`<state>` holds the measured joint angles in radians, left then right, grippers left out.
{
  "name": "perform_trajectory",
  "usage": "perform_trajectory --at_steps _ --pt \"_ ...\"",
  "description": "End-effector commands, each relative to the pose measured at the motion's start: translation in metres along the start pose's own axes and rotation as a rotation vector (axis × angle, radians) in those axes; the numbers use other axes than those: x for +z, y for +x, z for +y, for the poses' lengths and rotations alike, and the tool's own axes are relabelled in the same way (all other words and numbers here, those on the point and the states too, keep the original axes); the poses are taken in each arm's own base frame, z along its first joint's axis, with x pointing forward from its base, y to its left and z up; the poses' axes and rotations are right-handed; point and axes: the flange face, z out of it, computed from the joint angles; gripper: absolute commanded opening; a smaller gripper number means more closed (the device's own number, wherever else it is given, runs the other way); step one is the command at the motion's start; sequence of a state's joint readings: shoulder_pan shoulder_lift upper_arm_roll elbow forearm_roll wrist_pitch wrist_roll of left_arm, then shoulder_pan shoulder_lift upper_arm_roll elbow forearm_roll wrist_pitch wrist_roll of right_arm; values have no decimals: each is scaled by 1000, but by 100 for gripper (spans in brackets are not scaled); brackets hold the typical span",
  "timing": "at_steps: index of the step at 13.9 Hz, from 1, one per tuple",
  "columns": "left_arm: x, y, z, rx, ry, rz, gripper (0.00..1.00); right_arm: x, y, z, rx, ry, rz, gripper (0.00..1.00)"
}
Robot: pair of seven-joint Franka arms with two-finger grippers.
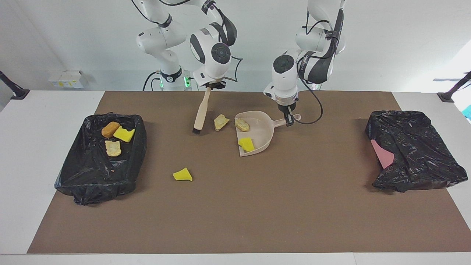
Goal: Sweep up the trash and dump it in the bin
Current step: 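Sweep the yellow sponges and chunks toward the dustpan with the right gripper's brush, then sweep the remaining chunks into the dustpan held by the left gripper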
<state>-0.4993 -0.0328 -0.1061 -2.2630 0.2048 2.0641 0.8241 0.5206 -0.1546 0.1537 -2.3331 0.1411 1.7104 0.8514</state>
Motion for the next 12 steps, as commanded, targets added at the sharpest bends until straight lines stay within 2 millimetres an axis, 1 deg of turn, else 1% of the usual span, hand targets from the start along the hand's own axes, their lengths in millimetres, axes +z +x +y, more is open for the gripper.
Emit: perform_trajectory --at_steps 1,3,4,5,7,9,11,12 --pt "2 -8 21 -9 20 -11 0 11 3 -12 22 35 23 0" --pt "5 -7 23 -20 27 -3 0 17 -2 -32 9 80 21 0" --pt "5 -7 23 -4 27 -3 0 18 -2 -41 7 111 23 0" --pt "7 -7 24 -2 27 -3 0 19 -8 -51 -8 127 25 0" --pt "7 -7 24 0 28 -3 0 18 -12 -66 -25 153 33 0" --pt "6 -6 23 -3 37 7 0 10 -11 -76 -30 187 37 0" --pt "11 -7 22 -12 52 28 0 0 -9 -84 -25 224 37 0" --pt "13 -9 20 -19 63 41 0 -6 -9 -91 -32 232 40 0"
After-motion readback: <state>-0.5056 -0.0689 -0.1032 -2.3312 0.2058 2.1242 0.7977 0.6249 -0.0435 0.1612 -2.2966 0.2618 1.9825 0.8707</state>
